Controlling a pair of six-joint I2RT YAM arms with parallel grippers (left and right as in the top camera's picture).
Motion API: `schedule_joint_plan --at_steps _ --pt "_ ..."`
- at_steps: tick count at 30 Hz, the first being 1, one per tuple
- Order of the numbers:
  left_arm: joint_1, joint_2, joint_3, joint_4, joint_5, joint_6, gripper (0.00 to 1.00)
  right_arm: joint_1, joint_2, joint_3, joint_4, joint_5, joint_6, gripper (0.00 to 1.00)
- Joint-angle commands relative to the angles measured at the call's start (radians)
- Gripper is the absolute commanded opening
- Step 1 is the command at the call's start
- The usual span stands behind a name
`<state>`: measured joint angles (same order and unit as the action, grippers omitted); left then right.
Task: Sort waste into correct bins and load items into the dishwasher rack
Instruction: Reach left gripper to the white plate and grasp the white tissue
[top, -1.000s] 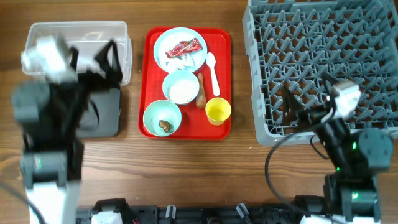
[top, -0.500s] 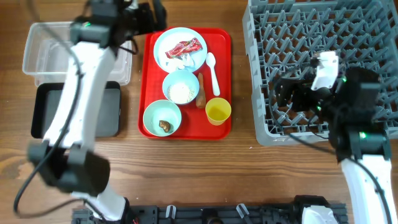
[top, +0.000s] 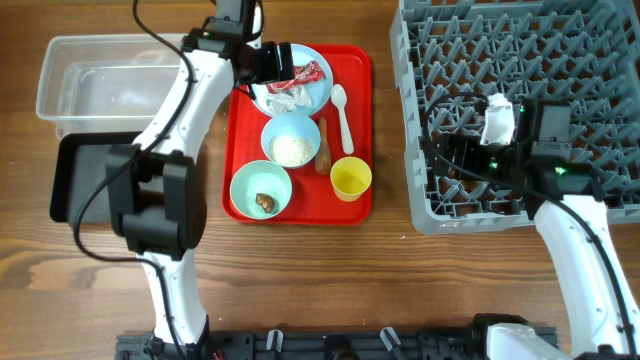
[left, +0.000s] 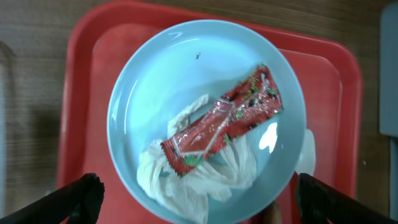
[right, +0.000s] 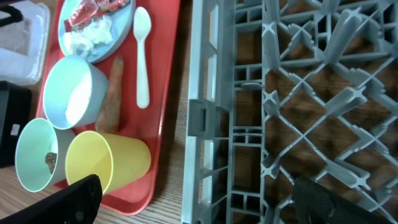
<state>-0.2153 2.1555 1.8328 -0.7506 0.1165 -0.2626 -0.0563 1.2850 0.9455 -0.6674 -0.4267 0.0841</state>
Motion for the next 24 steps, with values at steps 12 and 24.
schedule_joint_plan --at_steps 12,24 --pt "-0.072 0.148 0.019 0.037 -0.097 -0.130 1.00 -0.001 0.021 0.021 0.001 -0.024 0.023 1.00" --pt "-0.086 0.222 0.018 0.040 -0.118 -0.131 0.53 -0.001 0.021 0.021 0.000 -0.024 0.024 1.00"
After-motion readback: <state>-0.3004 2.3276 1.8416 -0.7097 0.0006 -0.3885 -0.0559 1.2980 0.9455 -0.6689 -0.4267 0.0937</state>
